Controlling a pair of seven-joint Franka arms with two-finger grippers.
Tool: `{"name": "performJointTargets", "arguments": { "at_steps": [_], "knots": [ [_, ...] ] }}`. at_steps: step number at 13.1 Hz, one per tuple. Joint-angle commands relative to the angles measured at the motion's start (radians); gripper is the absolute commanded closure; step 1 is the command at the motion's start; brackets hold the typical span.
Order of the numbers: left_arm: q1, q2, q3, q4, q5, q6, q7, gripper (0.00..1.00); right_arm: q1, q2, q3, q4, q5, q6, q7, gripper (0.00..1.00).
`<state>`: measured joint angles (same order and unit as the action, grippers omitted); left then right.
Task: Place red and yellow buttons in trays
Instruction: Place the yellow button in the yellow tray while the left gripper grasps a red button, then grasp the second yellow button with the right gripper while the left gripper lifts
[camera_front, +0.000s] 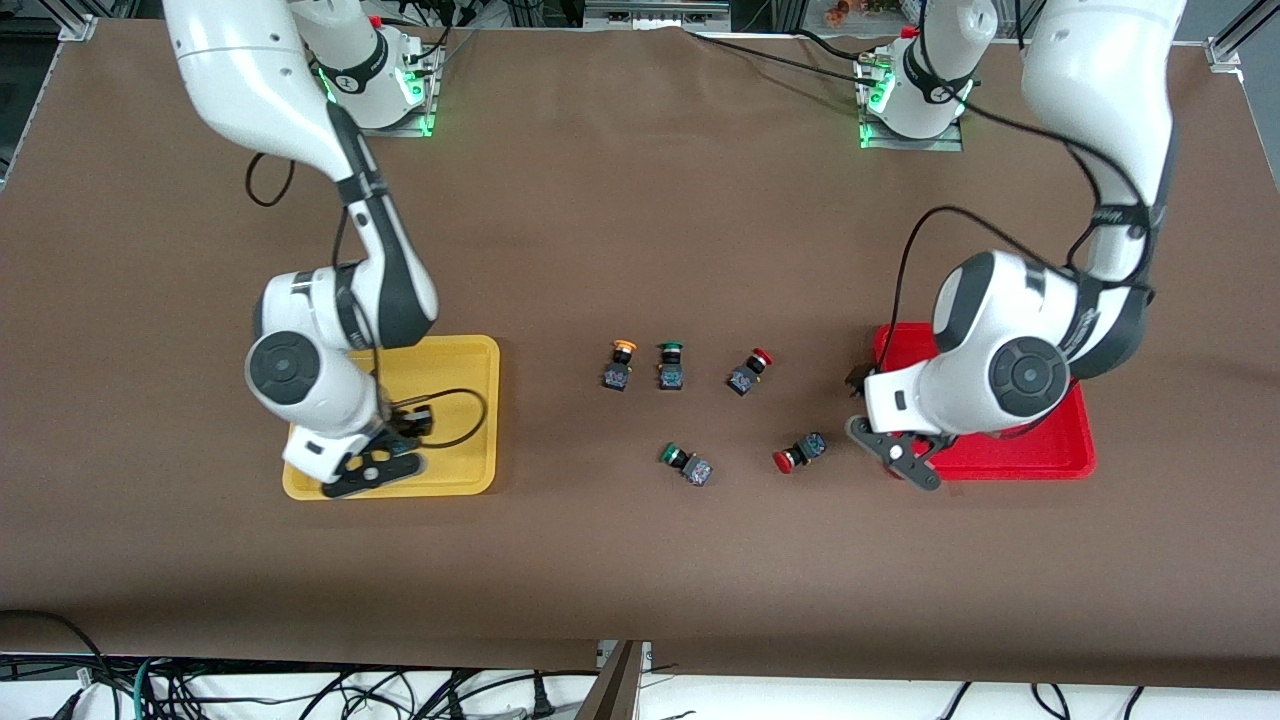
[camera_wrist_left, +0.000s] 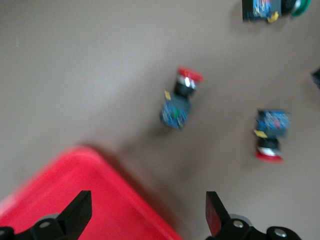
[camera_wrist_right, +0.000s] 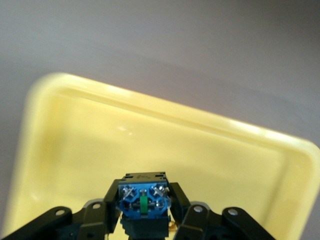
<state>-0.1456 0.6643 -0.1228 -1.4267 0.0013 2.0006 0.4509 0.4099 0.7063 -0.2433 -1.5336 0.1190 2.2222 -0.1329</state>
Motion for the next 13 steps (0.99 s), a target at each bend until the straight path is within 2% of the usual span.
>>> {"name": "performJointTargets", "arguments": {
  "at_steps": [1,3,5,6,9,11,12,13],
  "knots": [
    [0.003,0.092,0.002,0.078,-0.073,0.046,0.101,0.0,-0.046,0.002,0.007,-0.063,0.047,0.059,-0.022,0.02],
    [-0.025,0.13,0.003,0.08,-0.081,0.129,0.103,0.0,-0.043,-0.031,0.007,-0.03,0.111,-0.095,0.03,0.02],
    [-0.031,0.165,0.003,0.074,-0.072,0.187,0.107,0.0,-0.028,-0.031,0.015,0.033,0.235,-0.171,0.117,0.02],
    [-0.032,0.188,0.002,0.072,-0.073,0.208,0.114,0.0,0.004,-0.024,0.024,0.053,0.273,-0.177,0.225,0.02],
    [-0.066,0.215,-0.004,0.066,-0.078,0.227,0.112,0.0,0.174,0.062,0.05,0.121,0.275,-0.055,0.613,0.02],
    [-0.068,0.228,-0.006,0.066,-0.079,0.228,0.112,0.0,0.268,0.111,0.05,0.127,0.266,0.032,0.766,0.02],
    [-0.077,0.229,-0.006,0.066,-0.078,0.228,0.112,0.08,0.295,0.131,0.05,0.125,0.269,0.074,0.82,0.02],
    [-0.077,0.229,-0.006,0.066,-0.076,0.228,0.114,0.3,0.309,0.143,0.052,0.124,0.265,0.097,0.873,0.02]
  ]
}}
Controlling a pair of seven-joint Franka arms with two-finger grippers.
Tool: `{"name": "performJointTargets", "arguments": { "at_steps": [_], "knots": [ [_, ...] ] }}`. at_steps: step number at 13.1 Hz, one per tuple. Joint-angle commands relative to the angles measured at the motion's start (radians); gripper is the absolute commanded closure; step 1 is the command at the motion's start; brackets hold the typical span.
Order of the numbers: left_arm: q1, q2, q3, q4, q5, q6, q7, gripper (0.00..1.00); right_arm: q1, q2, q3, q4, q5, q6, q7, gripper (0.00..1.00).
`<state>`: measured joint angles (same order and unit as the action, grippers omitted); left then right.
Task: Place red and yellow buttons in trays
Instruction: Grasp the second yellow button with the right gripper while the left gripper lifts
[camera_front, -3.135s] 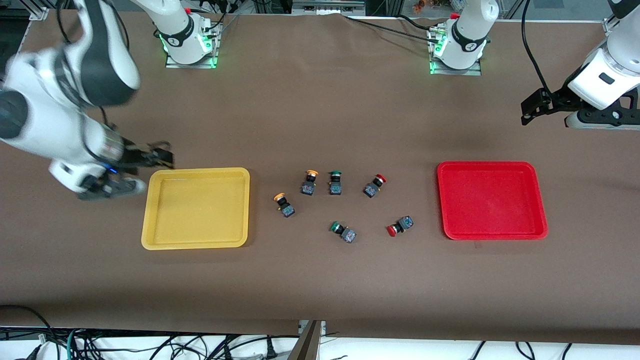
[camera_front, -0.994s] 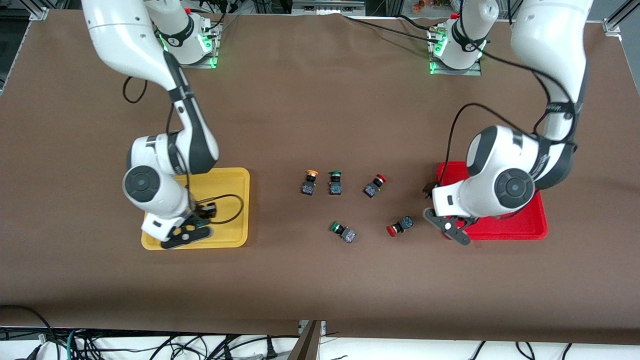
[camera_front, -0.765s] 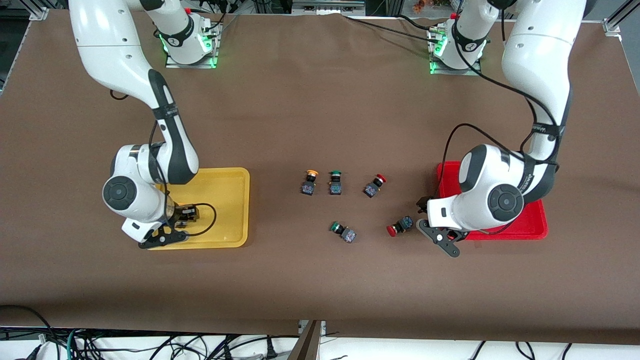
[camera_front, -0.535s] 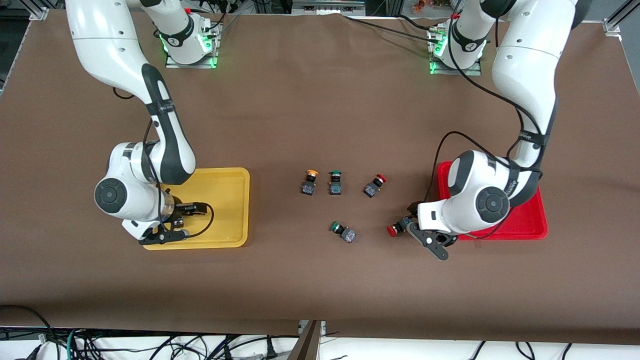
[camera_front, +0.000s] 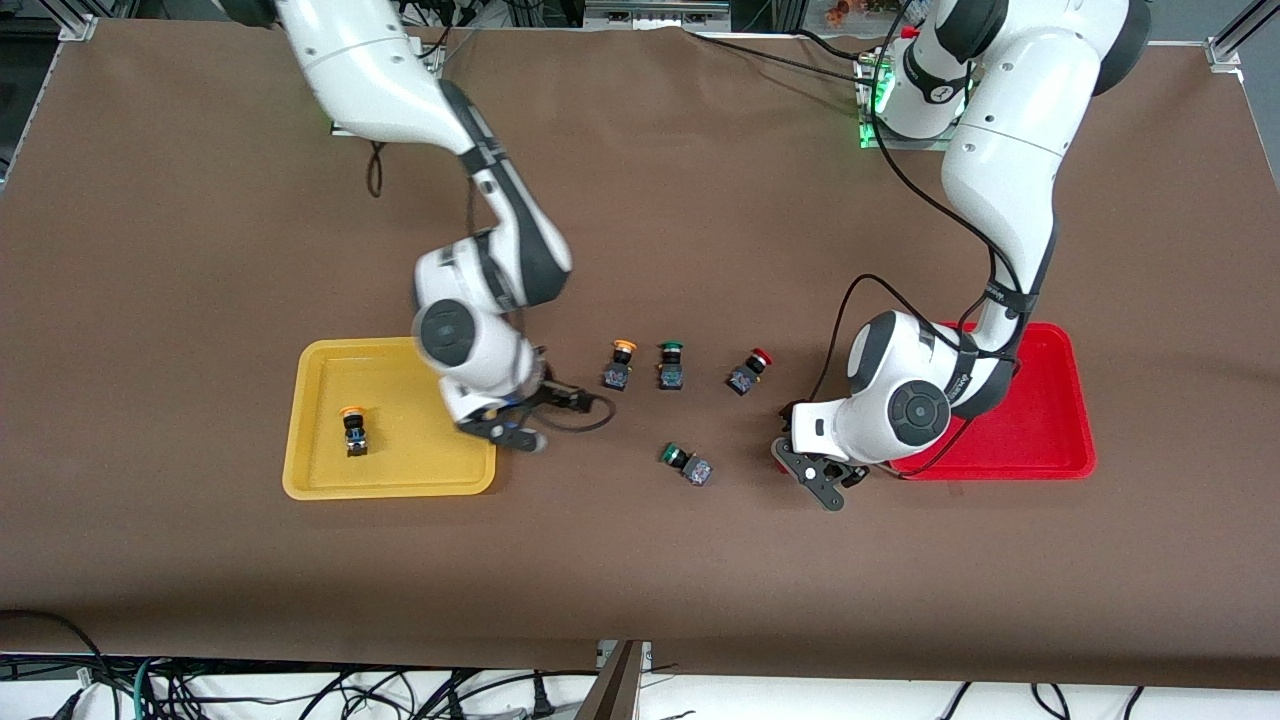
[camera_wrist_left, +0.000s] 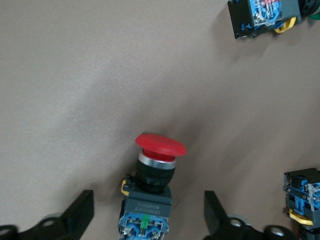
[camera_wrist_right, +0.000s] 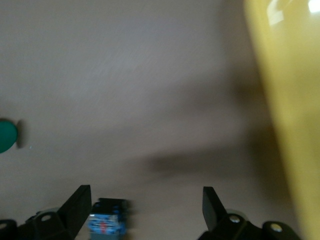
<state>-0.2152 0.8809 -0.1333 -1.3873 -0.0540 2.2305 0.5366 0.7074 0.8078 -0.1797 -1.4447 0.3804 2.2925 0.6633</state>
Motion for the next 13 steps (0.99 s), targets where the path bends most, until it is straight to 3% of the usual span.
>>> {"name": "performJointTargets", "arguments": {
  "at_steps": [1,3,4,6,7,9,10,11,13],
  "knots": [
    [-0.006,0.012,0.004,0.025,-0.015,-0.003,0.034,0.59,0.051,0.054,-0.012,0.036,0.009,0.047,0.119,0.02],
    [-0.003,0.012,0.004,0.025,-0.014,-0.003,0.074,0.9,0.073,0.065,-0.011,0.035,0.015,0.082,0.182,0.02],
    [0.0,0.012,0.004,0.027,-0.015,-0.003,0.095,0.98,0.095,0.067,-0.011,0.03,0.015,0.097,0.199,0.02],
    [0.004,0.007,0.004,0.028,-0.017,-0.003,0.106,1.0,0.135,0.067,-0.011,0.007,0.014,0.104,0.231,0.06],
    [0.004,0.001,0.004,0.03,-0.017,-0.005,0.106,1.0,0.144,0.068,-0.011,0.003,0.006,0.104,0.229,0.25],
    [0.01,-0.025,0.003,0.028,-0.024,-0.018,0.097,1.0,0.144,0.065,-0.011,-0.008,0.0,0.099,0.213,0.74],
    [0.011,-0.054,0.003,0.025,-0.024,-0.032,0.095,1.0,0.144,0.06,-0.014,-0.01,-0.001,0.091,0.205,0.94],
    [0.017,-0.08,0.004,0.03,-0.024,-0.061,0.095,1.0,0.138,0.053,-0.017,-0.01,-0.002,0.069,0.187,1.0],
    [0.051,-0.127,0.004,0.03,-0.024,-0.129,0.1,1.0,0.136,0.013,-0.076,0.01,0.002,-0.081,0.095,1.0]
  ]
}}
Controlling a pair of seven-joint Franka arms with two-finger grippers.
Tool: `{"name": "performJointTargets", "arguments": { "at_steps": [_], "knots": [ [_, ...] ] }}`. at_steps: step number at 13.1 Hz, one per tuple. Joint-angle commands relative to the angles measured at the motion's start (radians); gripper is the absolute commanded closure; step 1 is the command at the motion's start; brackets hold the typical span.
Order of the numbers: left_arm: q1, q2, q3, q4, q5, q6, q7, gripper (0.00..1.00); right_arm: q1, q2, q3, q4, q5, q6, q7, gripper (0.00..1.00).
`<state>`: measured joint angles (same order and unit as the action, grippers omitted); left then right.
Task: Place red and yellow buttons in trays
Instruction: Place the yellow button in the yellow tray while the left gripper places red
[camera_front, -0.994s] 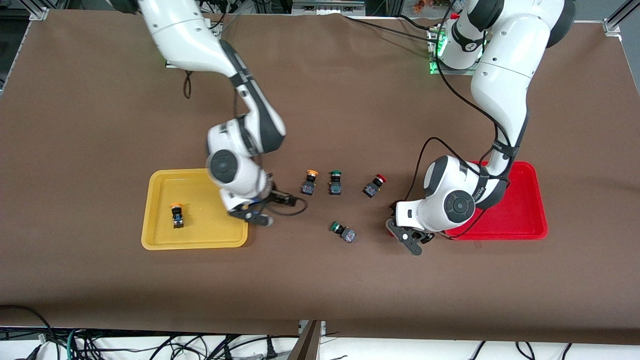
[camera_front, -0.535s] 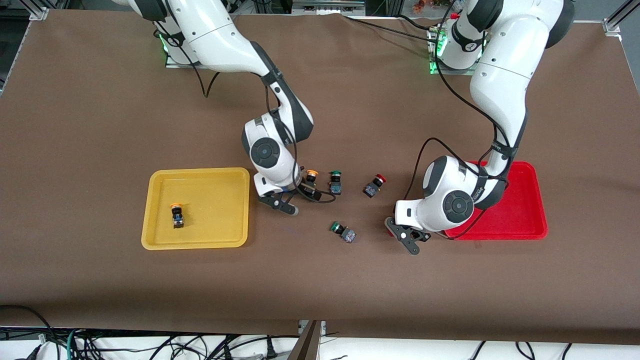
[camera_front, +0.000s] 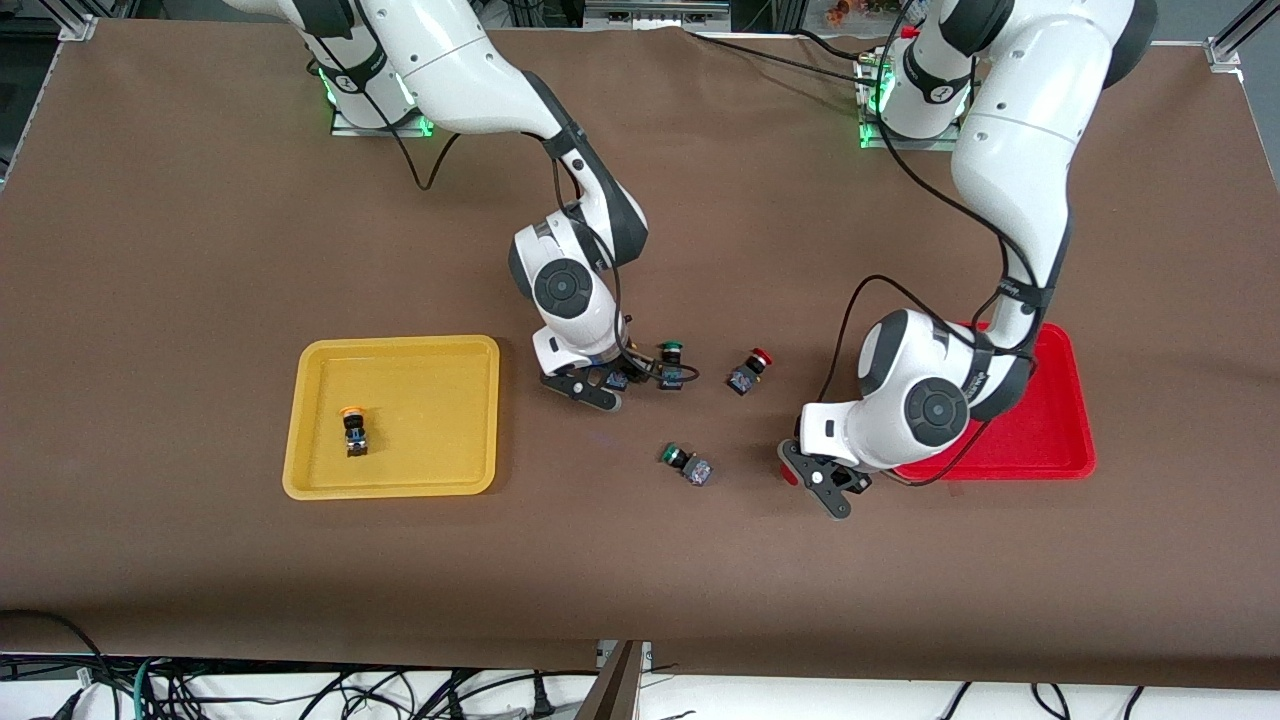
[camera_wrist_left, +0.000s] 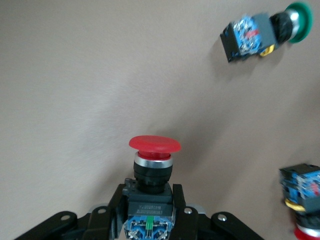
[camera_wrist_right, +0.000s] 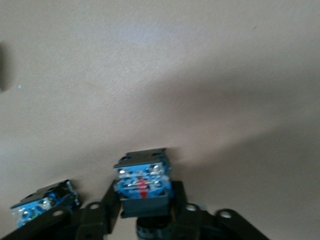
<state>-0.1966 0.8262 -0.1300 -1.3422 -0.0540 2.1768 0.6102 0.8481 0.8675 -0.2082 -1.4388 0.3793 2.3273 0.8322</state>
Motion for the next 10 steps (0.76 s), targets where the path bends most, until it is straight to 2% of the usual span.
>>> {"name": "performJointTargets", "arguments": {
  "at_steps": [1,3,5,6,8,9,10],
  "knots": [
    [0.052,-0.091,0.001,-0.017,-0.023,-0.122,0.028,1.0,-0.01,-0.062,-0.084,0.021,0.003,-0.206,-0.14,1.0],
    [0.109,-0.105,0.001,-0.012,-0.012,-0.242,0.032,1.0,-0.02,-0.103,-0.185,0.023,0.007,-0.302,-0.354,1.0],
    [0.155,-0.107,0.001,-0.009,-0.01,-0.377,0.033,1.0,-0.026,-0.104,-0.29,0.018,0.007,-0.354,-0.558,1.0],
    [0.164,-0.105,0.003,-0.014,-0.01,-0.426,0.033,1.0,-0.032,-0.102,-0.324,-0.004,0.007,-0.365,-0.644,1.0],
    [0.184,-0.096,0.009,-0.029,-0.009,-0.465,0.033,0.99,-0.073,-0.102,-0.332,-0.058,0.016,-0.352,-0.708,0.98],
    [0.195,-0.093,0.01,-0.044,-0.009,-0.469,0.033,0.94,-0.092,-0.102,-0.33,-0.08,0.035,-0.349,-0.717,0.92],
    [0.198,-0.087,0.01,-0.055,-0.009,-0.468,0.033,0.94,-0.092,-0.102,-0.33,-0.106,0.062,-0.339,-0.734,0.66]
  ]
}}
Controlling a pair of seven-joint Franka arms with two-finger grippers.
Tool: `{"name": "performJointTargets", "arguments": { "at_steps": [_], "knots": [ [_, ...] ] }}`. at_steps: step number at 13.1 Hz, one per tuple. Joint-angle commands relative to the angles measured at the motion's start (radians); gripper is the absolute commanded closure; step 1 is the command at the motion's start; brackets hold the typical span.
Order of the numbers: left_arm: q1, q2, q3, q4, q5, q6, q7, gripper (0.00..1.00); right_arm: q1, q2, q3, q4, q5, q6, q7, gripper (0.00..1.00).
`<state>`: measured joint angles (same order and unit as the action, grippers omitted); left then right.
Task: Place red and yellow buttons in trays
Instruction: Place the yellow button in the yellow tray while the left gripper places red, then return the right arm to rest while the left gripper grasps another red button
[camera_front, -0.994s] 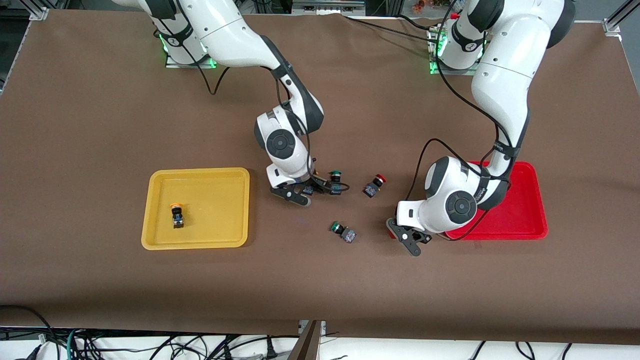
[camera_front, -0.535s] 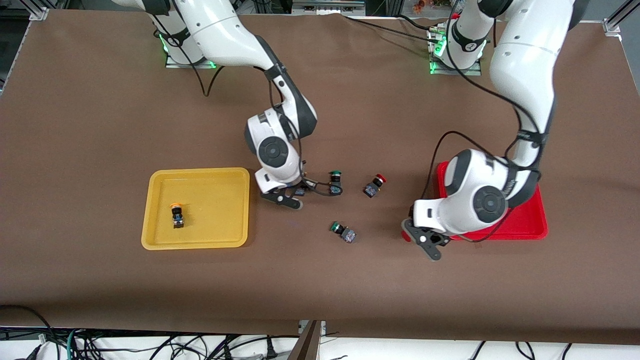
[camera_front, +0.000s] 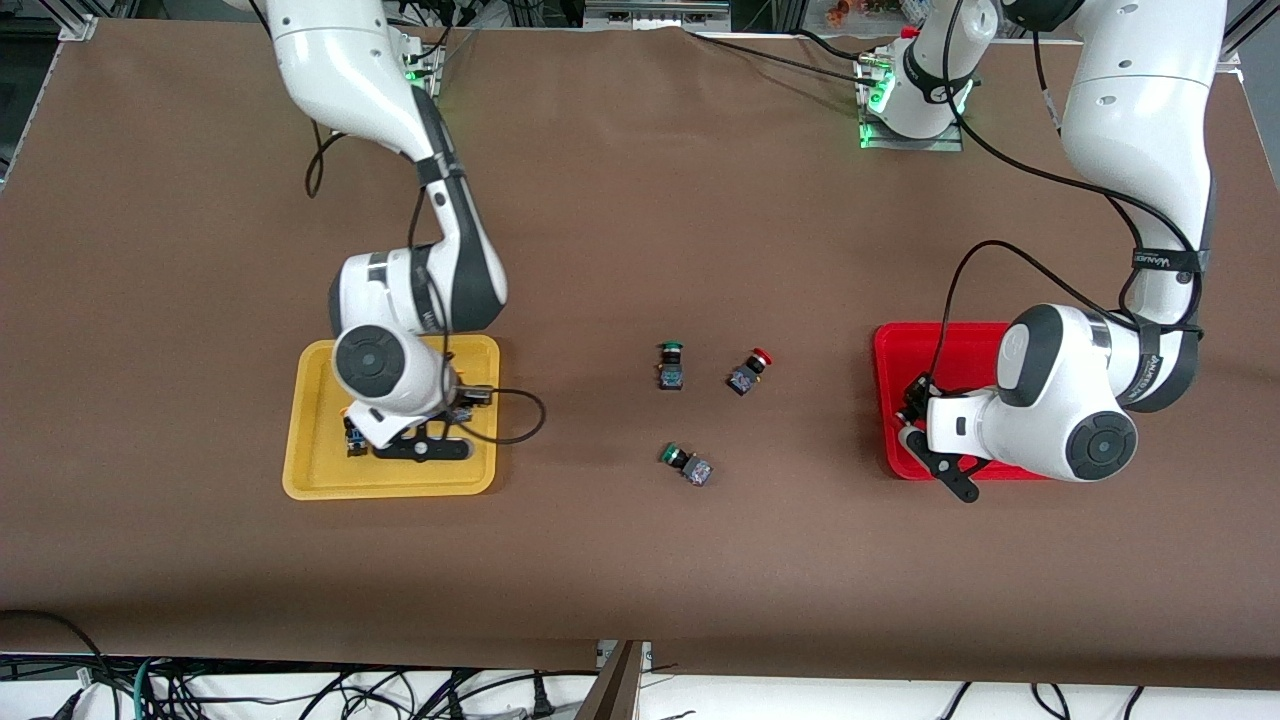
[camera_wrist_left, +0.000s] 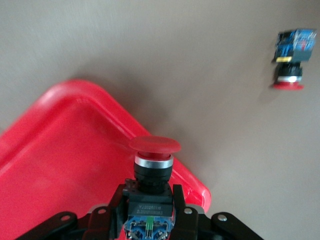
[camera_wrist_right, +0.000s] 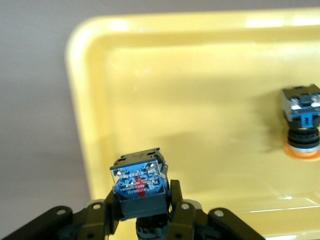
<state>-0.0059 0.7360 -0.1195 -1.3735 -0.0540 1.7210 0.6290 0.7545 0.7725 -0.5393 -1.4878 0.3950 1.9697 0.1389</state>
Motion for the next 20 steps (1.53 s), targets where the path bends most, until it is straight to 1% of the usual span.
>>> {"name": "performJointTargets", "arguments": {
  "at_steps": [1,2,3,4,5,6,7,8,9,11,14,16,17,18,19,20],
  "knots": [
    [0.014,0.016,0.003,-0.033,-0.004,-0.003,0.014,0.92,0.0,-0.009,-0.001,-0.061,0.06,0.024,-0.051,0.14],
    [0.02,0.025,0.004,-0.039,0.014,0.014,0.014,0.92,-0.004,-0.013,-0.007,-0.057,0.062,0.014,-0.055,0.02],
    [0.023,0.028,0.003,-0.058,0.04,0.032,0.014,0.91,-0.007,-0.042,-0.013,-0.057,0.061,0.009,-0.065,0.01],
    [0.029,0.028,0.004,-0.071,0.063,0.049,0.014,0.91,-0.007,-0.074,-0.034,-0.055,0.059,-0.024,-0.08,0.01],
    [0.03,0.028,0.004,-0.078,0.065,0.055,0.014,0.86,-0.007,-0.102,-0.066,-0.042,0.058,-0.096,-0.108,0.01],
    [0.032,0.028,0.004,-0.078,0.066,0.058,0.015,0.68,-0.006,-0.128,-0.095,-0.031,0.058,-0.148,-0.128,0.01],
    [0.034,0.026,0.004,-0.078,0.066,0.064,0.015,0.36,-0.004,-0.171,-0.117,-0.028,0.053,-0.191,-0.128,0.01],
    [0.032,0.023,0.003,-0.078,0.068,0.066,0.015,0.0,-0.003,-0.229,-0.134,-0.029,0.042,-0.224,-0.127,0.01],
    [0.032,0.022,0.003,-0.078,0.068,0.066,0.015,0.0,-0.001,-0.296,-0.154,-0.035,0.027,-0.259,-0.124,0.01],
    [0.031,0.011,0.003,-0.078,0.068,0.062,0.015,0.0,0.0,-0.413,-0.162,-0.037,-0.033,-0.333,-0.102,0.01],
    [0.014,-0.068,-0.009,-0.078,0.066,0.022,-0.001,0.0,0.005,-0.548,-0.156,-0.038,-0.154,-0.425,-0.062,0.01],
    [-0.054,-0.112,-0.041,-0.072,0.066,-0.003,-0.003,0.0,0.006,-0.599,-0.154,-0.039,-0.194,-0.475,-0.07,0.01],
    [-0.115,-0.115,-0.045,-0.062,0.065,-0.007,-0.024,0.0,-0.006,-0.622,-0.124,-0.048,-0.221,-0.48,-0.064,0.01],
    [-0.17,-0.115,-0.042,-0.058,0.066,-0.006,-0.108,0.0,-0.083,-0.663,-0.022,-0.066,-0.27,-0.477,-0.059,0.01],
    [-0.219,-0.109,-0.04,-0.041,0.068,-0.001,-0.206,0.0,-0.218,-0.688,0.119,-0.084,-0.304,-0.473,-0.059,0.01],
    [-0.271,-0.101,-0.039,-0.033,0.092,0.003,-0.275,0.0,-0.331,-0.708,0.236,-0.092,-0.318,-0.474,-0.059,0.01]
  ]
}}
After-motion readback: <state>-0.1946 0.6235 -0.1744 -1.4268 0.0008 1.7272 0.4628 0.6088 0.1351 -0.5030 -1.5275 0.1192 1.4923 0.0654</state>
